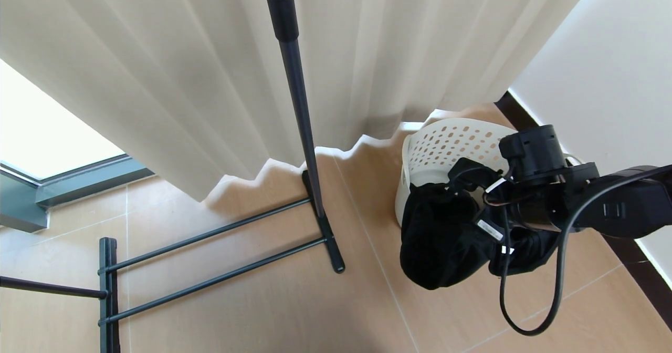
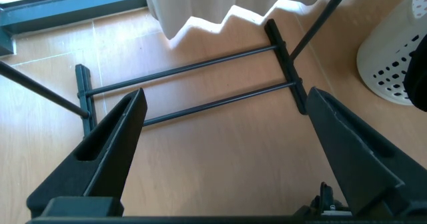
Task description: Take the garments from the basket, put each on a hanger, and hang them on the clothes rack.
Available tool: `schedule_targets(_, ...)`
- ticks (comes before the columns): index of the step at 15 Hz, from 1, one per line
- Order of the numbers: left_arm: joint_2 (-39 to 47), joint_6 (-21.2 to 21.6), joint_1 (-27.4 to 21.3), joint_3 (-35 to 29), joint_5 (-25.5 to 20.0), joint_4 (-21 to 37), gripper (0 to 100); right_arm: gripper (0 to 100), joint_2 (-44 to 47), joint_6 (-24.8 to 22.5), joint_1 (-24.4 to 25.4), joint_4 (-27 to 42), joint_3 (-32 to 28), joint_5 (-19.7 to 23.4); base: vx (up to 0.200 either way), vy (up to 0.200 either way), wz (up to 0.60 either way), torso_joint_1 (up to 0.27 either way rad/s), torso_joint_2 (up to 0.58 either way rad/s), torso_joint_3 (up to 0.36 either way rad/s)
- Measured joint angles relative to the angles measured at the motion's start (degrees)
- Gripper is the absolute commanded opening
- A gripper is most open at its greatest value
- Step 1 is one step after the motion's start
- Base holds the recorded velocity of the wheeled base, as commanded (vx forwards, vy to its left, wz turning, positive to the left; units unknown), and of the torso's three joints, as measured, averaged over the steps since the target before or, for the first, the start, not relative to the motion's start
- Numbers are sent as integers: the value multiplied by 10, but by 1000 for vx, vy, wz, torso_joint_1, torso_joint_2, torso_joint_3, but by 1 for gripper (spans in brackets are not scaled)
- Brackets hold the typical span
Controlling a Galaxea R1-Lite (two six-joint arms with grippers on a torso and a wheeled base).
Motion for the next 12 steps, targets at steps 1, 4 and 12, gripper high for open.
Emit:
schedule_targets(1, 0, 0, 0, 0, 0, 0, 100, 100, 14, 0, -2, -3, -11, -1, 0, 0, 0, 0, 0, 0)
schedule_targets(4, 0, 0, 0, 0, 0, 0, 100, 100, 43, -1, -6, -3, -37, -1, 0, 0, 0, 0, 0, 0)
schedule_targets(12, 0, -5, 0, 0, 0, 0, 100, 100, 83, -1, -9, -17, -71, -28, 0, 0, 0, 0, 0, 0)
